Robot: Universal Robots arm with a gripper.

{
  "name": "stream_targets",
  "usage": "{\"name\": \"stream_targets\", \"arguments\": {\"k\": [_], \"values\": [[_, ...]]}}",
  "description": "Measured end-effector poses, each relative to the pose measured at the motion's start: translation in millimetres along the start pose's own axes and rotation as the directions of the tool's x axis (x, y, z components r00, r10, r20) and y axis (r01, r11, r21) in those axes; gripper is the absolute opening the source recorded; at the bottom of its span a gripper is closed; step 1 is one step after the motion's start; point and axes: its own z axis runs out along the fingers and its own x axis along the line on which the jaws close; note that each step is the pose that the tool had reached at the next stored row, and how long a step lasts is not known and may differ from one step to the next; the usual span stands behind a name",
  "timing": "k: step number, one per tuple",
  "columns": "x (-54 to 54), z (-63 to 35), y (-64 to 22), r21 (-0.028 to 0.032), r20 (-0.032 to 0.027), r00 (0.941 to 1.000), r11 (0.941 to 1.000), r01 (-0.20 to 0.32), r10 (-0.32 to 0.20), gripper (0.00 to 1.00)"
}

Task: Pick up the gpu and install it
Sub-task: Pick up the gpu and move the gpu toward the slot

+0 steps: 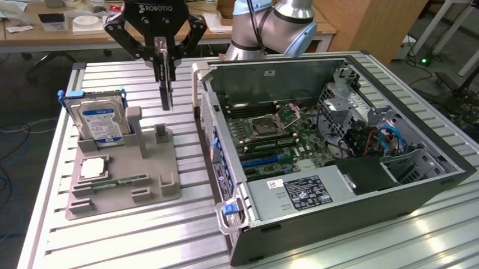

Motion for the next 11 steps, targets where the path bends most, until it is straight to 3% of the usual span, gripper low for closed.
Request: {"name": "stream_targets", "arguments": {"k": [11], "values": [[-7.1,0.1,0.4,0.0,0.0001,1.0,1.0,0.0,0.0,0.27]]}}
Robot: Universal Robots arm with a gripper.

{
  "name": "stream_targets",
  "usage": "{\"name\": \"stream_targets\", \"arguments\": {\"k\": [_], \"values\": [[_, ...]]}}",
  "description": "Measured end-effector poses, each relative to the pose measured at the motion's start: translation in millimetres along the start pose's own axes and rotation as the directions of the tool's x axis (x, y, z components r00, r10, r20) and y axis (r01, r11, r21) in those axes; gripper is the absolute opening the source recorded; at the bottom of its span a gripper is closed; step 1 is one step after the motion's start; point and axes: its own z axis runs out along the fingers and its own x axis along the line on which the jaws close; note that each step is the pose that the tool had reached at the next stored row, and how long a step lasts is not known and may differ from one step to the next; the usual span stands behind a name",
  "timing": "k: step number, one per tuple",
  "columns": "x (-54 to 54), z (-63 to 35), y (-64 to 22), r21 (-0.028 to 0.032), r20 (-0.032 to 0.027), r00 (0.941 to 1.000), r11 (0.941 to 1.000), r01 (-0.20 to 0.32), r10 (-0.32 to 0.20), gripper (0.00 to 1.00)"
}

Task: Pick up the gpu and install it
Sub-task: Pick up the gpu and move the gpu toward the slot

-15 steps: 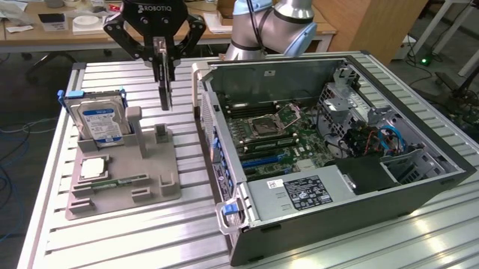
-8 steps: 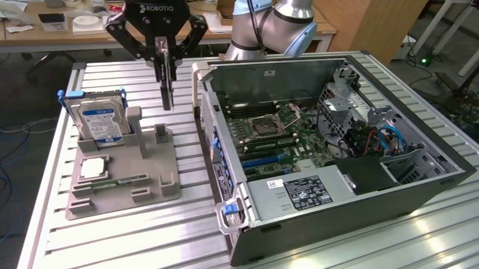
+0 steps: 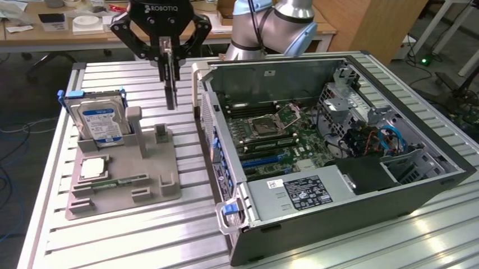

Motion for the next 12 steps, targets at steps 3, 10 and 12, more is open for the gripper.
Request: {"name": "stream_targets", "arguments": {"k": [3,10,12], "values": [[-1.9,0.0,0.1,0.0,0.0,1.0,1.0,0.0,0.0,0.27],[-7.0,0.1,0.4,0.0,0.0,1.0,1.0,0.0,0.0,0.27],[-8.7,0.1,0.5,0.0,0.0,1.0,1.0,0.0,0.0,0.27]]}}
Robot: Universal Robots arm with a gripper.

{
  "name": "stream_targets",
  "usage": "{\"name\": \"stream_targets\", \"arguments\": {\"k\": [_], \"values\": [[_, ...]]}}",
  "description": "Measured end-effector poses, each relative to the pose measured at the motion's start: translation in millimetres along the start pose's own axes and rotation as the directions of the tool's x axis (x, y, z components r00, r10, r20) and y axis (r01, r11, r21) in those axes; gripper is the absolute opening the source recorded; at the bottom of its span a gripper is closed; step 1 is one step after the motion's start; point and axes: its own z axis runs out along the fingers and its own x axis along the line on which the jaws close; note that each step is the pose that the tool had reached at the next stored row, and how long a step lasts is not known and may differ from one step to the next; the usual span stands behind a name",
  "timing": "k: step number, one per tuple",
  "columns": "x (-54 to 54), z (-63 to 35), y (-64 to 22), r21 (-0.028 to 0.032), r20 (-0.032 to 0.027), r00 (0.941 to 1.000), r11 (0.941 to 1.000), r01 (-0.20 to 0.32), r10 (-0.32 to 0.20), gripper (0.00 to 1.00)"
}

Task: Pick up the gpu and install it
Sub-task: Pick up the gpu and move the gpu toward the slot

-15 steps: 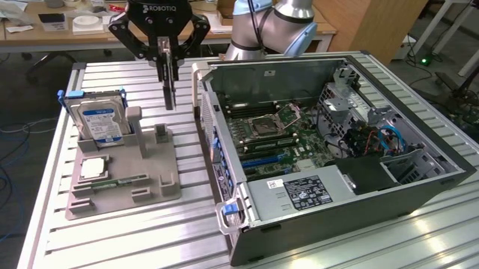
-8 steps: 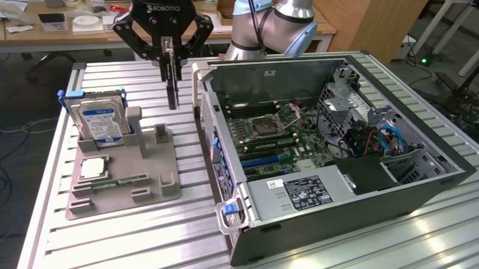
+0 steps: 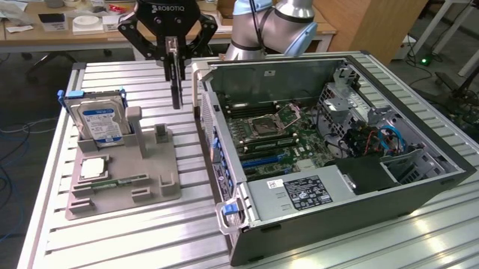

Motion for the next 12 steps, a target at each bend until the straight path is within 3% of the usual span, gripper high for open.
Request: {"name": "stream_targets", "arguments": {"k": [12], "values": [[-11.3,0.1,0.7,0.0,-0.0001,1.0,1.0,0.0,0.0,0.27]]}}
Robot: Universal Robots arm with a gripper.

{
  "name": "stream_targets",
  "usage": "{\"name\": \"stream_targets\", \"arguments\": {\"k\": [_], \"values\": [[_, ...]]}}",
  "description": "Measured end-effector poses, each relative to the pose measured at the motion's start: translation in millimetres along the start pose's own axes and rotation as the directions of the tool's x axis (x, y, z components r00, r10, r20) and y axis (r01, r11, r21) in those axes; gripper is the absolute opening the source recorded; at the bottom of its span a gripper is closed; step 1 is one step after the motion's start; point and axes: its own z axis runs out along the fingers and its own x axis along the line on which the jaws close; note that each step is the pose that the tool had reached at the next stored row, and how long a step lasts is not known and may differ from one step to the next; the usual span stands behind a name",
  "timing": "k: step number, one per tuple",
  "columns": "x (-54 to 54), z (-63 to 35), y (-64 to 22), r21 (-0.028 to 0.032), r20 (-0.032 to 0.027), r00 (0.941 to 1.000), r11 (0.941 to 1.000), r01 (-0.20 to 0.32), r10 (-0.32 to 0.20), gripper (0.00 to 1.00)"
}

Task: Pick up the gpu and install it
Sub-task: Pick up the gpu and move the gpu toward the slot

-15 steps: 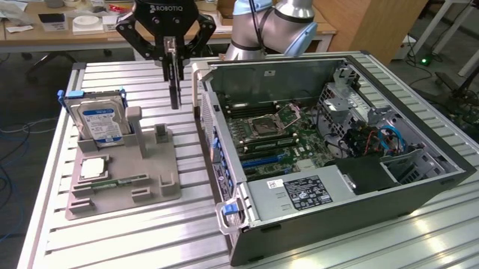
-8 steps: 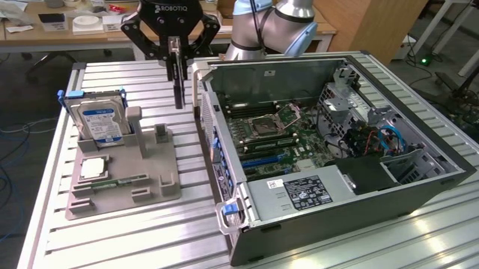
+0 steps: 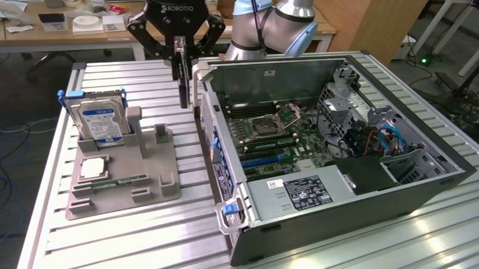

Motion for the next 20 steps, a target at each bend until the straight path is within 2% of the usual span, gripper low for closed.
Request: {"name": "stream_targets", "arguments": {"k": [20], "values": [[-13.6,0.3,0.8,0.0,0.0,1.0,1.0,0.0,0.0,0.27]]}}
